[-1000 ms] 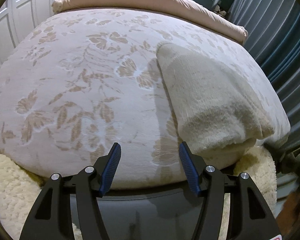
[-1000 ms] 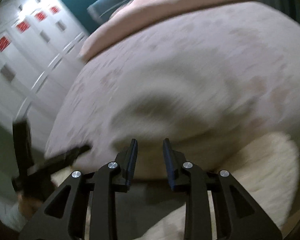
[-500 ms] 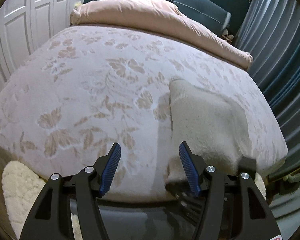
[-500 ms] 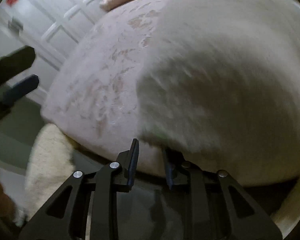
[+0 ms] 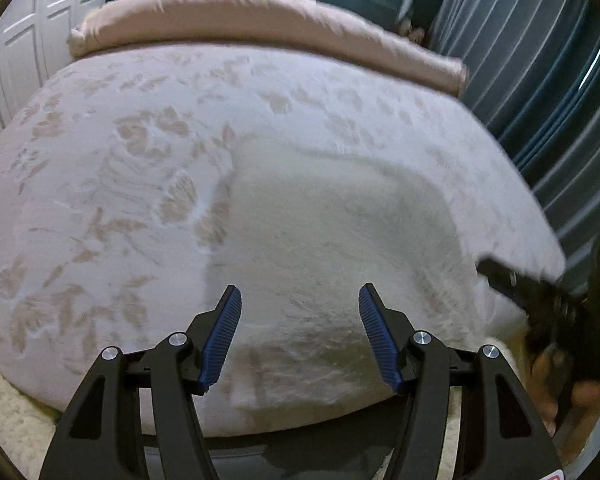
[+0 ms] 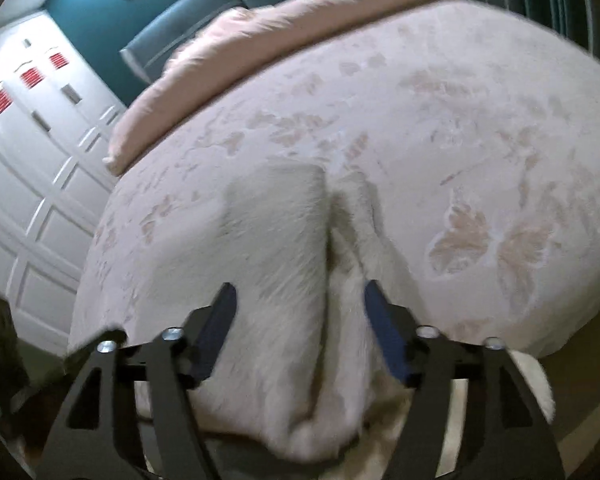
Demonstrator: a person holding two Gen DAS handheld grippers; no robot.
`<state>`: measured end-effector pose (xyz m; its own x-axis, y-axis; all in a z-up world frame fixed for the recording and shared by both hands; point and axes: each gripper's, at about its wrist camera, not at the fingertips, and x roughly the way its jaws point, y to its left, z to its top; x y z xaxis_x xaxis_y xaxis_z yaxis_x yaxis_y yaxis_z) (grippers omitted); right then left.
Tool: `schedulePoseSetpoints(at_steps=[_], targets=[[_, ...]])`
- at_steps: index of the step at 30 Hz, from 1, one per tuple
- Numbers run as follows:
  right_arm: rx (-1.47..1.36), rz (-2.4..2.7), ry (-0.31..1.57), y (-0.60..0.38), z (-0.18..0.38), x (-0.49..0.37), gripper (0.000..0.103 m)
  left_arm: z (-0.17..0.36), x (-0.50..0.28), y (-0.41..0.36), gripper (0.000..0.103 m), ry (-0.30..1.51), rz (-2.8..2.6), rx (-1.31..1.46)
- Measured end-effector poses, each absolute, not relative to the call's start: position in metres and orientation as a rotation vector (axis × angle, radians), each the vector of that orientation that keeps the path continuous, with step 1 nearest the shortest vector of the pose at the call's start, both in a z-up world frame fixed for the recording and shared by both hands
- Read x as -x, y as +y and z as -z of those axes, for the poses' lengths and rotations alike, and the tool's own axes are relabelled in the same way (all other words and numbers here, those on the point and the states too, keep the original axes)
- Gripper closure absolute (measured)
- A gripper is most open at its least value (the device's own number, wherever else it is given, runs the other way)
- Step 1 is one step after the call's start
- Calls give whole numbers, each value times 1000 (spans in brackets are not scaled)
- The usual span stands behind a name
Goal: Fold small clothes
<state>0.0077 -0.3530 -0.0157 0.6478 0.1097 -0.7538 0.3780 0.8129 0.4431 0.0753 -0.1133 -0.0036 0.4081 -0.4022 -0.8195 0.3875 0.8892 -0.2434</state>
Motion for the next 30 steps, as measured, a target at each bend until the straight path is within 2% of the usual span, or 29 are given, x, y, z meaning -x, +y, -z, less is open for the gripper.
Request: schedulePoseSetpoints(at_steps=[3, 4, 5, 6, 7, 10, 12, 16, 17, 21, 25, 30], targets=[[-614, 147, 919, -348, 30, -29, 40, 21, -77, -124, 44, 1078, 458, -12], [-607, 128, 924, -340, 33, -32, 53, 23, -77, -125, 44, 1076, 442, -18], [-586, 87, 950, -330, 37, -39, 73, 23, -77, -127, 44, 1068, 433, -19], [-562, 76, 956, -327, 36, -42, 87, 22, -77, -128, 44, 1066, 429, -20], [-547, 56, 943, -325, 32, -43, 94, 21, -78, -128, 44, 1063, 426, -20], [-535, 15, 753, -328, -18, -25, 95, 16, -81, -129, 44, 1051, 428, -16], [-542, 30, 713, -337, -25, -24, 95, 18, -85, -131, 35, 1050, 427, -13], [-496, 146, 1003, -350, 62, -56, 94, 34, -91, -142, 31, 1072, 396, -49], [-546, 141, 983, -353, 67, -53, 94, 39, -91, -146, 30, 1075, 389, -73], [-607, 139, 887, -359, 32, -30, 90, 35, -89, -138, 30, 1084, 396, -46], [-544, 115, 789, -341, -21, -12, 90, 16, -85, -111, 31, 1077, 398, 25], [-482, -91, 800, -278, -40, -41, 90, -3, -74, -71, 31, 1040, 348, 44]])
